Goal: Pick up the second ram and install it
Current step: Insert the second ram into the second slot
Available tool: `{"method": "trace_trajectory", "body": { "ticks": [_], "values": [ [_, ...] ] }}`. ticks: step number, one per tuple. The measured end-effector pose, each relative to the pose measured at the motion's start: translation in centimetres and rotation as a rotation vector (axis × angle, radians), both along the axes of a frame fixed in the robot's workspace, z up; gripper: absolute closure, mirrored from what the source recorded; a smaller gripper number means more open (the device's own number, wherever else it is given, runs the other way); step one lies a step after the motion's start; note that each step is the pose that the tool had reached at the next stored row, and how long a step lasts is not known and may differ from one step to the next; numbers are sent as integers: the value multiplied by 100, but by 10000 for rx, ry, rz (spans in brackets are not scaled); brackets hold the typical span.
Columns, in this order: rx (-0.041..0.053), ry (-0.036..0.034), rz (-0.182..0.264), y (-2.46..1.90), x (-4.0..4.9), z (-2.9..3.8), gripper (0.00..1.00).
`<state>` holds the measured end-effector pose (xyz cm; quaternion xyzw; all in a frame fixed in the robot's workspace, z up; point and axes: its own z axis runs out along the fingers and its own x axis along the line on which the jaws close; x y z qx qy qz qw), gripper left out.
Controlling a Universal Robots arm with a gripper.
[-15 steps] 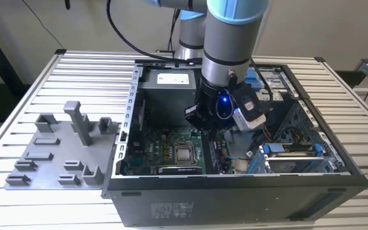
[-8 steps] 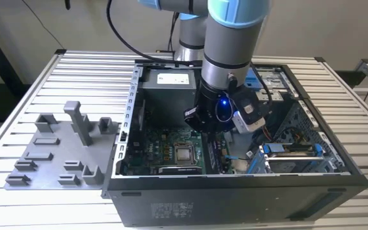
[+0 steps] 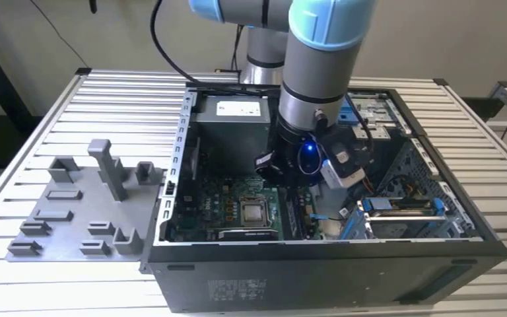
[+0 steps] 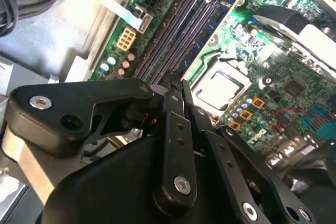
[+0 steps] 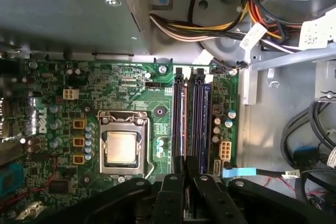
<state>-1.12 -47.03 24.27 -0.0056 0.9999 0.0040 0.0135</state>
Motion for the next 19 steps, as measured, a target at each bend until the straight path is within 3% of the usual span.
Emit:
{"method": "trace_trajectory", "body": {
  "ticks": [4, 19],
  "values": [
    [0, 1, 1, 0, 10, -62, 86],
    [13, 5, -13, 29, 20, -126, 86]
  ]
}}
